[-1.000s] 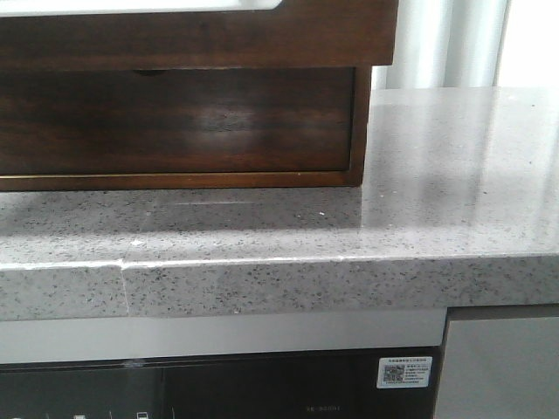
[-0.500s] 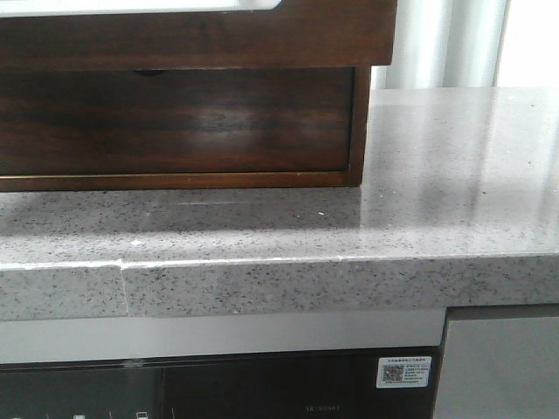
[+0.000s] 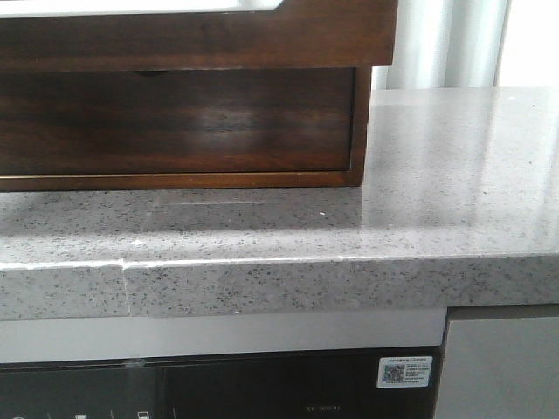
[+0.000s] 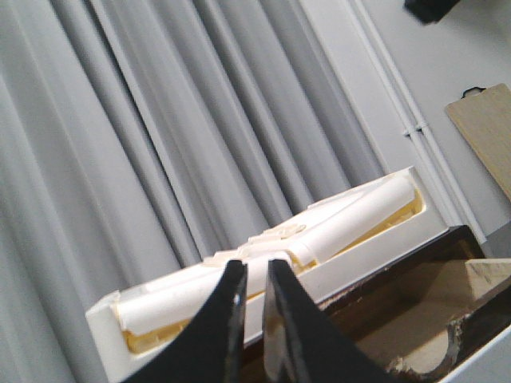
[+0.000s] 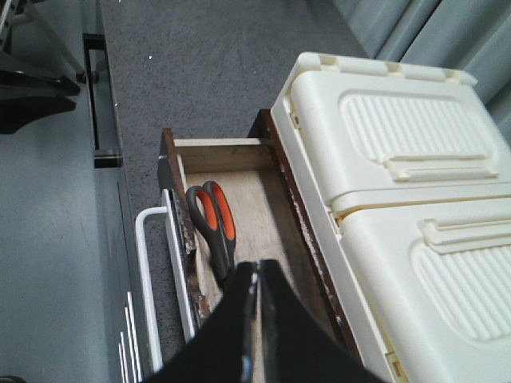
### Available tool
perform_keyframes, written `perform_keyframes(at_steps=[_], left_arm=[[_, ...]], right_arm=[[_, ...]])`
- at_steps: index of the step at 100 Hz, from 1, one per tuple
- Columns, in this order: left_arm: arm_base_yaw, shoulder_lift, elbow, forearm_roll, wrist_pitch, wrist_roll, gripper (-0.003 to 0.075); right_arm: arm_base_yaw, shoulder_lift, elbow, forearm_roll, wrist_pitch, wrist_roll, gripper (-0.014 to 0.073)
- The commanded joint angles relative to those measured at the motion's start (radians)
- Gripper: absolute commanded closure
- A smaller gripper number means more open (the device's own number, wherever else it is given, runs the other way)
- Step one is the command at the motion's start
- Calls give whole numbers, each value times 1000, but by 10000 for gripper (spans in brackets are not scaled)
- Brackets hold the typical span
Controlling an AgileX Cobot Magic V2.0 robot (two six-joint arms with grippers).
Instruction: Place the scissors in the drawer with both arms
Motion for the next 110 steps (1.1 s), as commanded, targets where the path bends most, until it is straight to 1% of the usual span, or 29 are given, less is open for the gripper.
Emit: perform_keyframes(at_steps=[1,14,26,35,47,54,62,84,93,100,110], left_arm=[[-8,-18,-27,-35,41,-41,717],[-8,-64,-27,-63,127,-41,717],[-8,-106,-27,-155,146,-41,717],[-8,-128,-27,-159,162,-41,716],[-8,-144,-27,-159,174,-41,717],[-8,-144,-27,-161,180,-41,717],[-8,-144,-27,-161,182,-41,717],[-8,-144,-27,-161,192,-41,717],[-8,-144,-27,-166,212,-41,717],[-8,-146,-27,-178,230,-41,717],[-8,-161,-27,-206,245,-41,717]], right_arm=[[-6,-84,-23,10,-66,37,708],[-6,-168,-23,5,-95,106,697],[-6,-239,-23,-21,-110,143,697],[-6,-291,-17,-62,-110,202,697],[-6,-374,61,-130,-123,255,697],[-6,-439,159,-165,-166,282,697],[-6,-523,313,-195,-233,295,697],[-6,-796,774,-214,-527,311,697],[-6,-896,955,-261,-624,358,697],[-6,-967,1055,-304,-675,394,697],[-13,-1060,1184,-392,-701,490,697]])
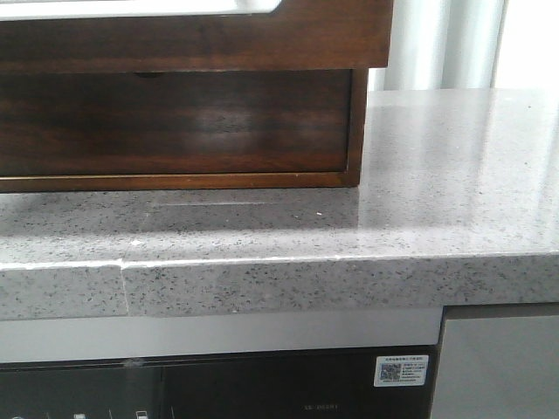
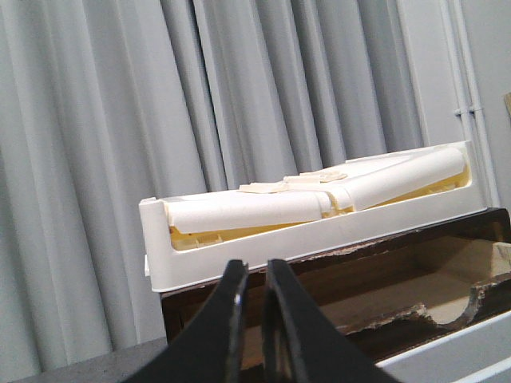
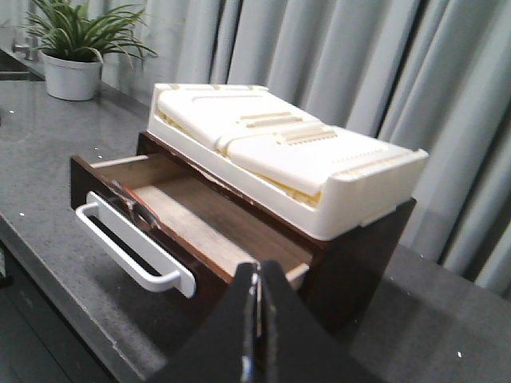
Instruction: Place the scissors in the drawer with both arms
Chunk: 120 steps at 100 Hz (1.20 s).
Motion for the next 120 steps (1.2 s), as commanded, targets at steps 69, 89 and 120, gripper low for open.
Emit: perform_keyframes(at_steps=[69,89,120], left_arm=[[-8,-166,106,-126,94,-10,716],[-8,-166,142,-126,99,-10,717],[-8,-166,142,-126,96,-10,716]], right_arm=[[-261,-445,490,-181,-52,168,698],[-259,-445,532,-181,-57,168,699],[-259,-445,532,-146,-67,168,699]])
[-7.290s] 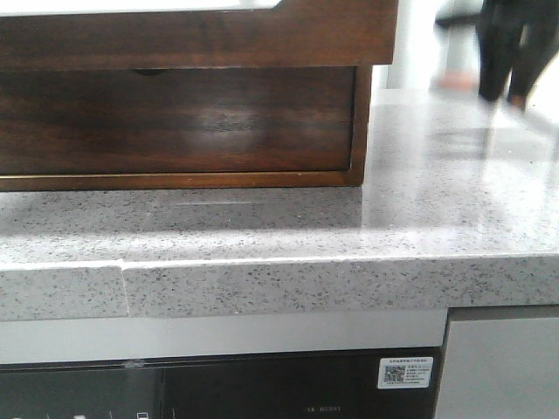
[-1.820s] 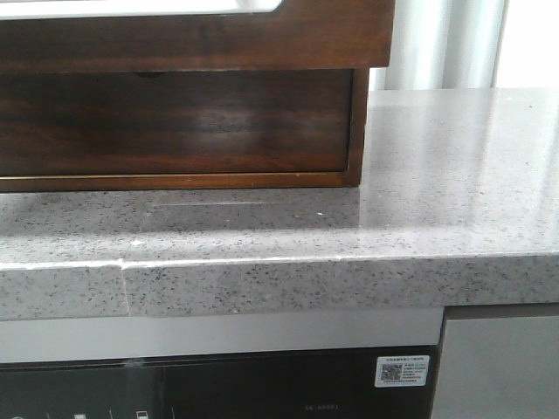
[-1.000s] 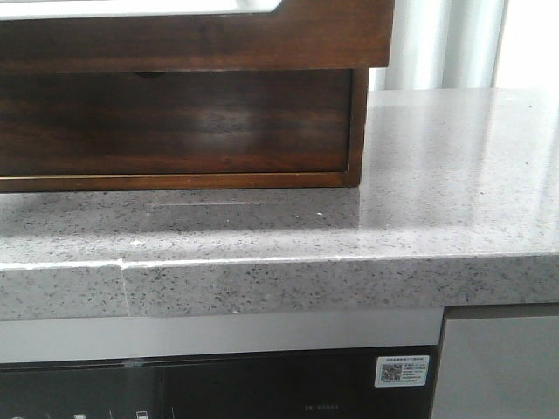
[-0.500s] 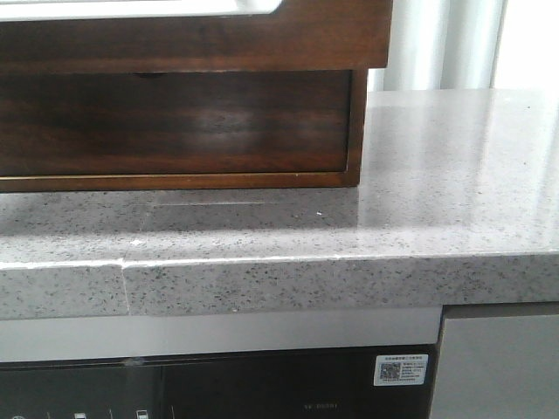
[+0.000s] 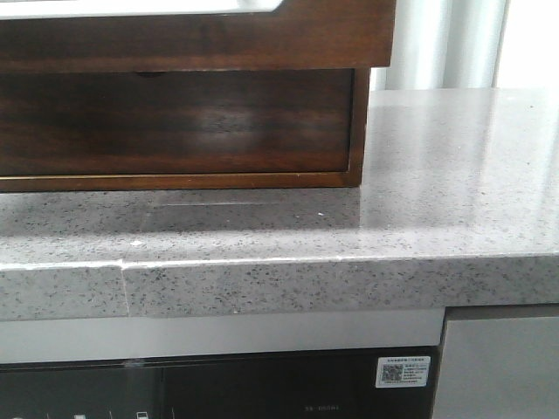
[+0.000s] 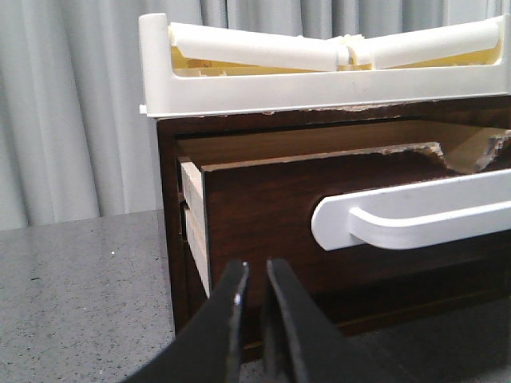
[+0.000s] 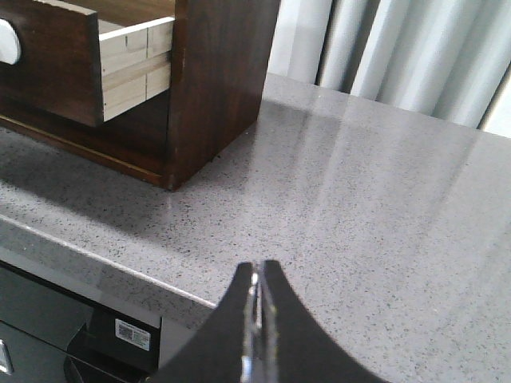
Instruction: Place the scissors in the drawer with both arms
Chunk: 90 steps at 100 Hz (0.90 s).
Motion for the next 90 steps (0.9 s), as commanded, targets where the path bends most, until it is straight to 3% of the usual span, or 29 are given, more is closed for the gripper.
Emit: perform_keyframes(at_steps=[1,22,61,75,90], left_arm=[[-8,-32,-27,-9,-71,-9,717],[-8,-32,-27,-9,-71,-9,717],[-3,-32,5,-9,-66,-9,717],[68,-32,70,-101,11,-9,717],[215,-32,130,-222,168,-9,716]], right_arm=[[-6,-12,-22,19,-96,0,699],[-6,-12,-22,49,-255,0,699],[-6,-12,-22,49,-259,0,699],[-6,-12,-22,49,-259,0,699],[-6,-12,-22,49,-259,0,699]])
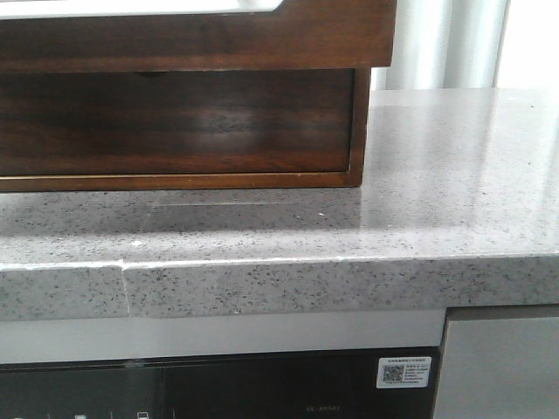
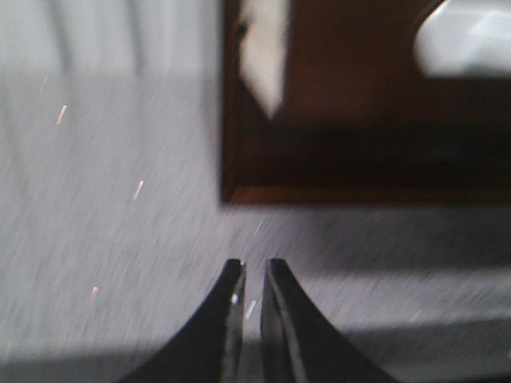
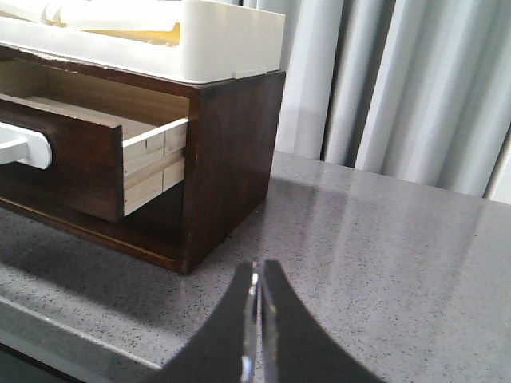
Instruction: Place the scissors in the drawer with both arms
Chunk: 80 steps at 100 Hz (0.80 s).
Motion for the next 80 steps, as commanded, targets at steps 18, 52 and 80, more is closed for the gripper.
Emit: perform_keyframes(at_steps=[18,52,80], left_arm=[[185,-34,43,-62,19,-9,716],[200,-34,43,-30,38,-9,717],[200,-34,43,-30,38,-9,717]], right_arm=[[-6,-12,-22,0,-90,-1,699],[-6,-12,-22,0,-90,-1,699],[-6,-12,-22,0,-90,-1,699]])
